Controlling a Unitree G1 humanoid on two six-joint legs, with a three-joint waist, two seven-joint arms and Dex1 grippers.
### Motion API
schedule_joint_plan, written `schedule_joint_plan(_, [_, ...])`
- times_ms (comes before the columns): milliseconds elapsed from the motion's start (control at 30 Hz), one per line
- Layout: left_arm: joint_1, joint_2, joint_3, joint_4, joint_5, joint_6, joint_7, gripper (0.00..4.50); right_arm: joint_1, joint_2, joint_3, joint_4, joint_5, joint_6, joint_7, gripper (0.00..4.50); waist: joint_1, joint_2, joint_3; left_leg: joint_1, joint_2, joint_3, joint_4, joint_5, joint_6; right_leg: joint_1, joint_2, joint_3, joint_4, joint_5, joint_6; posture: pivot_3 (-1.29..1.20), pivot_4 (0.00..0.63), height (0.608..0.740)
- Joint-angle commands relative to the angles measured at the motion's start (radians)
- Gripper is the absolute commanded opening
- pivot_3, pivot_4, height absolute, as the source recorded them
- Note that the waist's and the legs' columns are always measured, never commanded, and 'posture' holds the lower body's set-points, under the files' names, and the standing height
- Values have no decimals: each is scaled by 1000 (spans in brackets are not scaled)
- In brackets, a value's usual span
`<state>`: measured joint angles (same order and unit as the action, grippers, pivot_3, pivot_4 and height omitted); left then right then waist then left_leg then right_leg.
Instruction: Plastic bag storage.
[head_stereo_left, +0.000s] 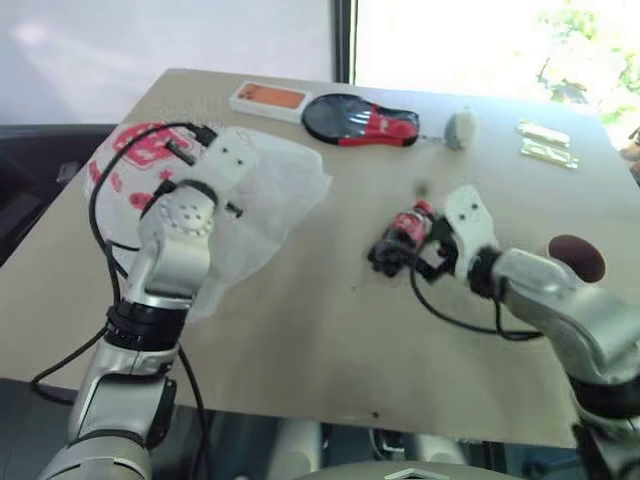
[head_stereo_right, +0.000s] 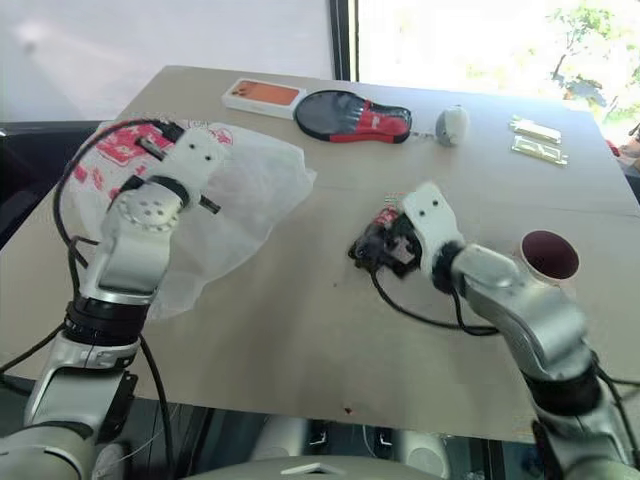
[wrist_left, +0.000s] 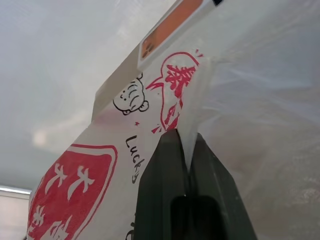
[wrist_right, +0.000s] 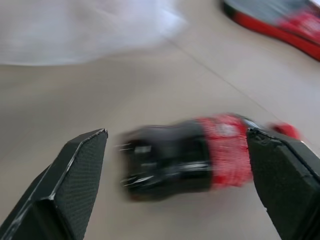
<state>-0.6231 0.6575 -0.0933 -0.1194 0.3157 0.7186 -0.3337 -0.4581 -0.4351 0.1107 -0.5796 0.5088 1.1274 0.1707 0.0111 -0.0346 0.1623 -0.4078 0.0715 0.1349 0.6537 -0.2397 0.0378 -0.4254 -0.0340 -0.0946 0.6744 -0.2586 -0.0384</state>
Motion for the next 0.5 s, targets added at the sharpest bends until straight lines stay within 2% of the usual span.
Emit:
schedule_joint_plan(33, [-32,-8,31,-94,4,61,-11,49,-112,169,-120,99,-26,235,-149,4500,1,1,-1,-2,0,0,1,0,0,-2,0,0,3,0,0,0,150,740])
schedule_joint_plan(200, [-25,-31,28,-134,10,108,-5,49,-273,399,-339,217,-98,476,-261,4500,1,1,-1,-8,0,0,6,0,0,-7,-1,0,6,0,0,0,150,740])
schedule_joint_plan(367, [-16,-57,20,-148,16,130,11,49,-326,478,-328,364,-182,487,-385,4500,-4,2,-1,-7,0,0,6,0,0,-7,0,0,6,1,0,0,150,740])
schedule_joint_plan(500, [-3,-83,11,-162,19,137,24,49,-363,556,-348,501,-195,487,-407,4500,-15,0,-4,-7,0,0,6,0,0,-7,-1,0,7,1,0,0,150,740])
